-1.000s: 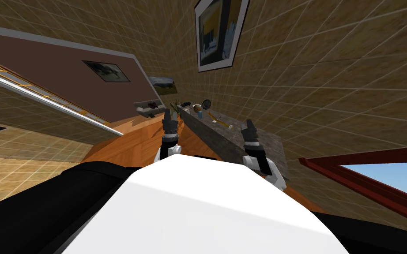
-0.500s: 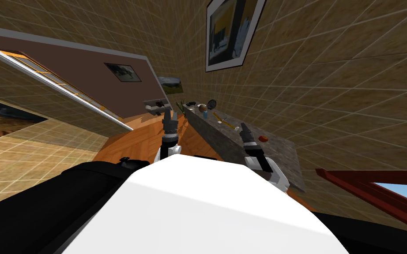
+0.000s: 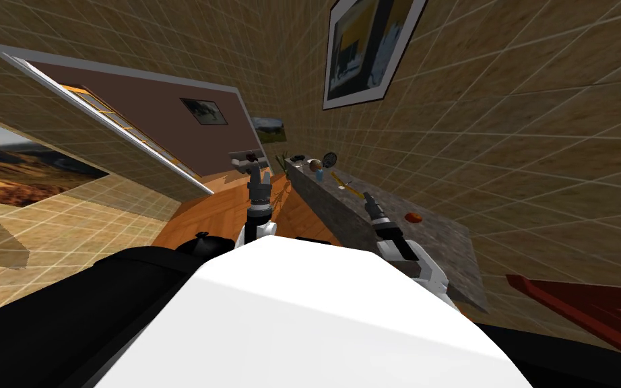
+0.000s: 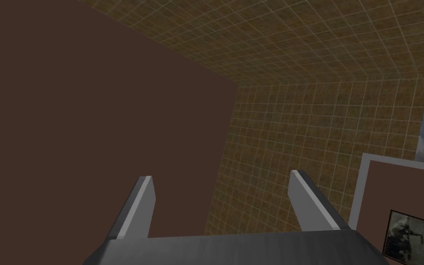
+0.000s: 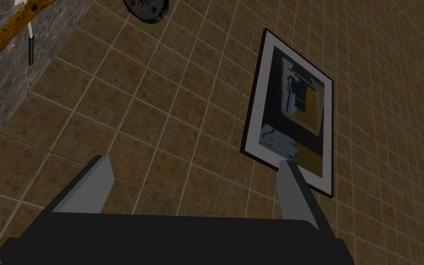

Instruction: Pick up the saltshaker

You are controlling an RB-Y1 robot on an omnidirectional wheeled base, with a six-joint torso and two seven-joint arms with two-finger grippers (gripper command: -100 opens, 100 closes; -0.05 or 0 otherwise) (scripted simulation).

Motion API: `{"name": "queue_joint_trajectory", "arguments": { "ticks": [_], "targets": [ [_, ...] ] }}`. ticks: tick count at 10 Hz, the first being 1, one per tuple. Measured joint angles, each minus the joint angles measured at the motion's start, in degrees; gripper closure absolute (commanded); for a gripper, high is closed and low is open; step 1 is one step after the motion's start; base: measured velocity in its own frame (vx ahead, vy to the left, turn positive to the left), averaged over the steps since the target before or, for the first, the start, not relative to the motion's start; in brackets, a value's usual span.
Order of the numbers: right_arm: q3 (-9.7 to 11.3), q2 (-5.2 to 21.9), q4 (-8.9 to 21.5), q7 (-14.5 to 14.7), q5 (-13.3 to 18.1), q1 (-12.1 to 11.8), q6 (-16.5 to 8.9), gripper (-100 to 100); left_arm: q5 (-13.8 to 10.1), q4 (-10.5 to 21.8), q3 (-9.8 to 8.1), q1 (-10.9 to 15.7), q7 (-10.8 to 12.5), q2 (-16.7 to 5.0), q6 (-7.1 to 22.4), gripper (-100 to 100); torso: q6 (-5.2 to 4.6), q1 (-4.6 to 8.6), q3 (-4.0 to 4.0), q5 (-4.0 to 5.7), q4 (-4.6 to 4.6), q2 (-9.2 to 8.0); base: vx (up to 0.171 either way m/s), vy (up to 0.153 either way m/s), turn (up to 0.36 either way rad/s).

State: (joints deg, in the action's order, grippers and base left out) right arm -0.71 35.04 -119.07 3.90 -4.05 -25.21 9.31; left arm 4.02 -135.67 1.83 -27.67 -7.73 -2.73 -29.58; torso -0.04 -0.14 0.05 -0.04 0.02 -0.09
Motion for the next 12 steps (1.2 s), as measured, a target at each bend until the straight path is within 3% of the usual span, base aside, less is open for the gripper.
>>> {"name": "queue_joint_trajectory", "arguments": {
  "ticks": [2,5,6,12],
  "targets": [
    [0.4,4.3,2.2,0.4,-1.8,-1.0,-2.0,-100,0.0,0.0,0.01,0.0,0.0,0.0,0.0,0,0.04,-0.1,0.01,-0.02,0.01,-0.02,-0.012,0.067,0.189],
    [2.3,8.4,5.8,1.6,-2.6,-0.2,-4.6,-100,0.0,0.0,0.0,0.0,0.0,0.0,0.0,0,-0.01,0.03,-0.01,0.0,0.0,0.03,0.001,0.044,0.128],
    [2.5,9.9,6.8,2.0,-3.2,-1.3,-5.0,-100,0.0,0.0,0.0,0.0,0.0,0.0,0.0,0,0.0,0.04,0.0,0.01,0.0,0.0,0.0,0.028,0.083],
    [5.3,19.1,13.3,2.7,-6.5,-0.1,-10.4,-100,0.0,0.0,0.0,0.0,0.0,0.0,0.0,0,0.01,0.07,-0.03,0.01,-0.01,0.05,0.007,0.03,0.134]
  ]
}}
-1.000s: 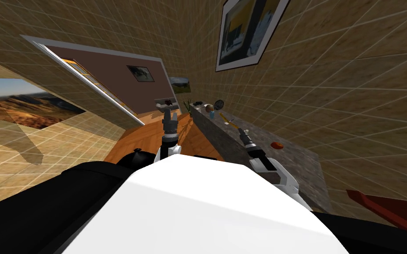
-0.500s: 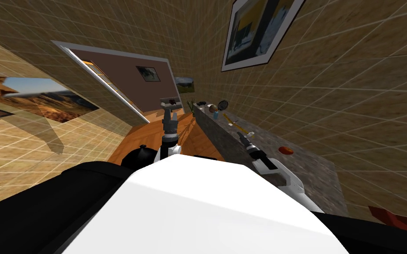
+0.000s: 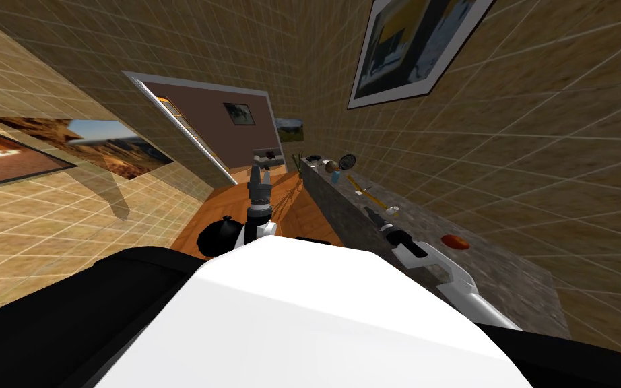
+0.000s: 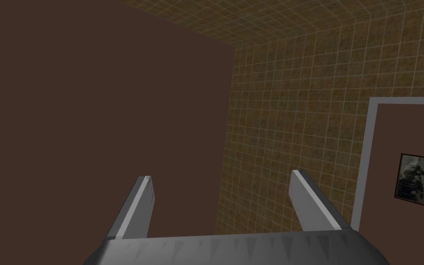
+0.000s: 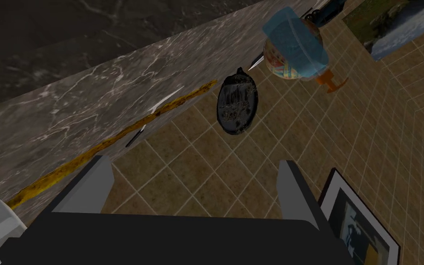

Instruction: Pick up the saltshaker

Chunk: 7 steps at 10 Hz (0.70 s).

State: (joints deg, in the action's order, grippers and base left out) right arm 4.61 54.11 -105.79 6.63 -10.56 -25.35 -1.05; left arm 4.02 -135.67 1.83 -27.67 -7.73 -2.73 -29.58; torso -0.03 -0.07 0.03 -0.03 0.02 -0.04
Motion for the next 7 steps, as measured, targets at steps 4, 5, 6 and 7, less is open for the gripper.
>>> {"name": "queue_joint_trajectory", "arguments": {
  "ticks": [4,5,6,7],
  "targets": [
    [2.0,6.3,4.6,0.1,-2.6,0.4,-2.6,-100,0.0,0.0,0.0,0.0,0.0,0.0,0.0,0,0.01,0.04,-0.02,0.0,0.0,0.03,0.015,0.022,0.122],
    [2.4,6.8,5.5,0.3,-2.7,0.6,-3.3,-100,0.0,0.0,-0.01,0.0,0.0,0.0,0.0,0,-0.05,0.05,-0.01,0.02,-0.01,0.02,0.018,0.021,0.137],
    [3.1,8.9,7.4,0.3,-3.6,0.4,-3.6,-100,0.0,0.0,0.0,0.0,0.0,0.0,0.0,0,-0.02,0.06,-0.01,0.01,0.0,0.02,0.026,0.022,0.205],
    [4.5,10.4,9.9,0.5,-4.4,1.0,-4.3,-100,0.0,0.0,0.0,0.0,0.0,0.0,0.0,0,-0.01,0.05,-0.03,0.02,-0.01,0.06,0.022,0.015,0.093]
  ]
}}
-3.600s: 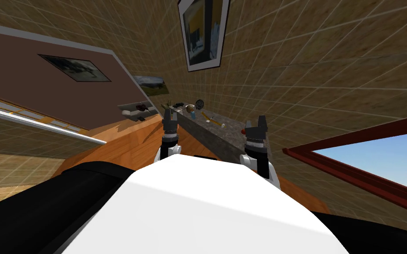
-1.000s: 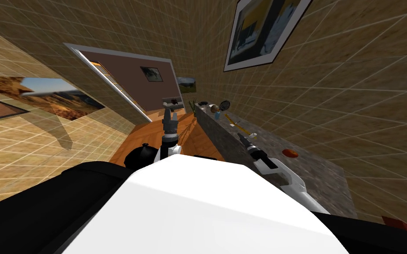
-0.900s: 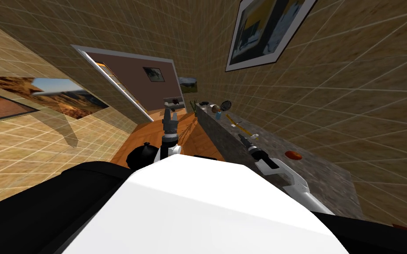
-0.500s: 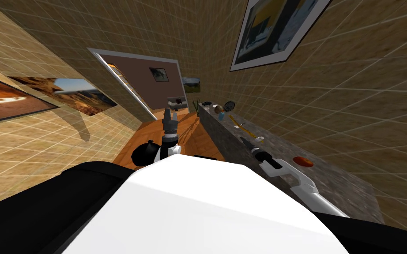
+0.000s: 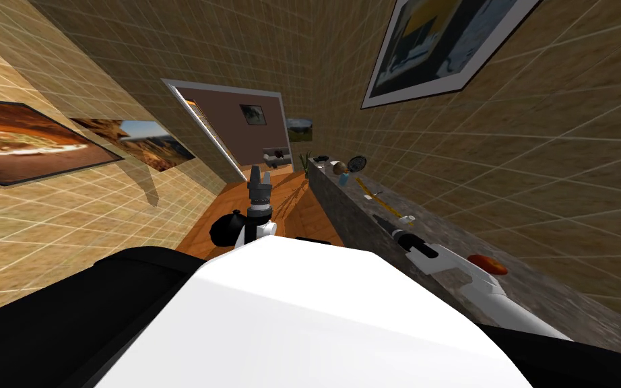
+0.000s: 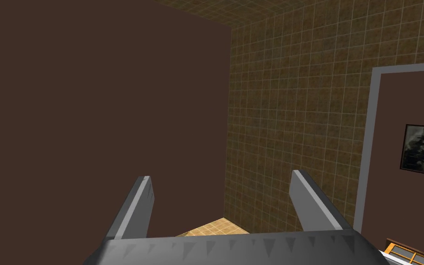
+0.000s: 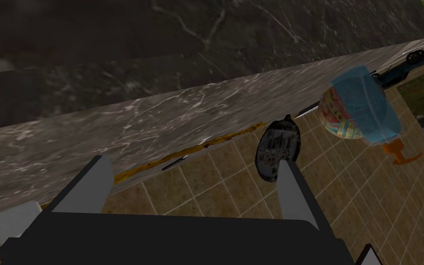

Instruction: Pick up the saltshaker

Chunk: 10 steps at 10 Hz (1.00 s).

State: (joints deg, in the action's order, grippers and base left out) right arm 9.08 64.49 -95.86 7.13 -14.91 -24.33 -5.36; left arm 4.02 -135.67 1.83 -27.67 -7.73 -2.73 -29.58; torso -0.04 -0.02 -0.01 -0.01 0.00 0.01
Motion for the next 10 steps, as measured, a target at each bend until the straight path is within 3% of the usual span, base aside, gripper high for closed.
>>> {"name": "queue_joint_trajectory", "arguments": {
  "ticks": [3,5,8,10],
  "targets": [
    [1.7,5.6,4.1,-0.3,-2.5,-0.4,-2.5,-100,0.0,0.0,0.0,0.0,0.0,0.0,0.0,0,-0.01,0.01,0.0,-0.01,0.0,0.01,0.027,0.015,0.191],
    [1.8,7.5,5.0,-0.1,-3.1,-1.8,-5.6,-100,0.0,0.0,-0.01,0.0,0.0,0.0,0.0,0,-0.05,0.04,0.01,0.01,0.01,-0.02,0.016,0.001,0.014],
    [5.0,11.4,9.9,-0.5,-5.6,-0.7,-5.7,-100,0.0,0.0,0.0,0.0,0.0,0.0,0.0,0,-0.02,0.06,0.02,0.01,0.01,-0.03,0.023,-0.001,0.164],
    [7.4,14.1,13.3,-0.8,-7.3,-0.4,-8.1,-100,0.0,0.0,-0.01,0.0,0.0,0.0,0.0,0,-0.04,0.11,-0.01,0.02,0.0,0.02,0.036,-0.016,0.14]
  ]
}}
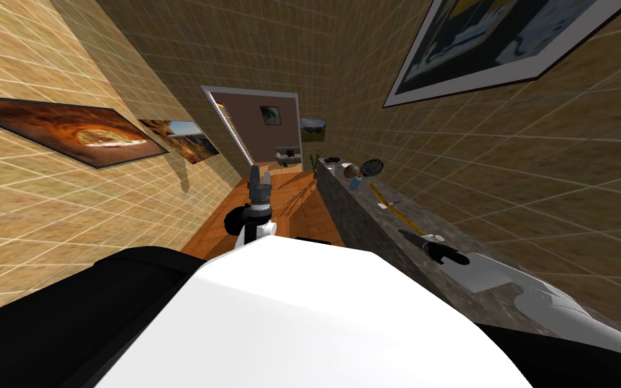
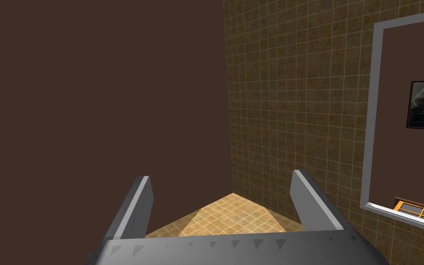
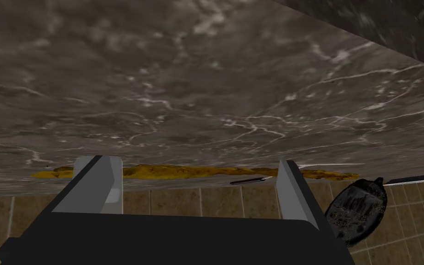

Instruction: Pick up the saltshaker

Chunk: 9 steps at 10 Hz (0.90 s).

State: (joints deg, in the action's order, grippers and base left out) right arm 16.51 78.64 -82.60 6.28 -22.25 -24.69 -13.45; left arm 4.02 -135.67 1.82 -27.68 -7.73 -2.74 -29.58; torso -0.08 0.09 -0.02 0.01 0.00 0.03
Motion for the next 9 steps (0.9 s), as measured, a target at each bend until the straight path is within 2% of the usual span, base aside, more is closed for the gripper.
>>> {"name": "queue_joint_trajectory", "arguments": {
  "ticks": [1,2,3,4,5,7,8,9],
  "targets": [
    [1.9,1.0,2.5,0.0,-0.9,0.8,-0.7,-100,0.0,0.0,0.0,0.0,0.0,0.0,0.0,0,0.0,0.02,-0.01,0.01,0.0,0.01,0.025,-0.014,0.029],
    [1.3,2.5,2.3,-0.5,-1.4,-0.8,-1.1,-100,0.0,0.0,0.0,0.0,0.0,0.0,0.0,0,-0.04,-0.01,0.02,0.0,0.01,-0.04,0.017,-0.012,0.059],
    [2.6,3.1,4.2,-0.6,-2.2,-0.4,-1.0,-100,0.0,0.0,0.0,0.0,0.0,0.0,0.0,0,-0.01,-0.01,0.04,0.01,0.01,-0.07,0.028,-0.015,0.126],
    [1.9,4.3,4.2,-1.3,-2.2,-2.4,-1.6,-100,0.0,0.0,0.0,0.0,0.0,0.0,0.0,0,-0.01,-0.01,0.03,0.0,0.01,-0.05,0.022,-0.019,0.037],
    [2.6,4.7,4.9,-1.4,-2.6,-1.9,-2.2,-100,0.0,0.0,0.0,0.0,0.0,0.0,0.0,0,-0.02,0.0,0.03,0.02,0.01,-0.06,0.024,-0.015,0.054],
    [3.0,6.0,5.4,-2.0,-3.3,-2.4,-3.1,-100,0.0,0.0,0.0,0.0,0.0,0.0,0.0,0,-0.02,-0.02,0.04,0.01,0.02,-0.07,0.018,-0.013,0.047],
    [4.1,6.2,6.5,-1.8,-3.8,-1.5,-3.3,-100,0.0,0.0,0.0,0.0,0.0,0.0,0.0,0,-0.01,-0.02,0.04,0.01,0.02,-0.07,0.022,-0.023,0.072],
    [3.8,6.8,6.7,-2.3,-3.6,-2.4,-3.7,-100,0.0,0.0,0.0,0.0,0.0,0.0,0.0,0,-0.02,0.01,0.04,0.01,0.02,-0.06,0.021,-0.02,0.017]
  ]
}}
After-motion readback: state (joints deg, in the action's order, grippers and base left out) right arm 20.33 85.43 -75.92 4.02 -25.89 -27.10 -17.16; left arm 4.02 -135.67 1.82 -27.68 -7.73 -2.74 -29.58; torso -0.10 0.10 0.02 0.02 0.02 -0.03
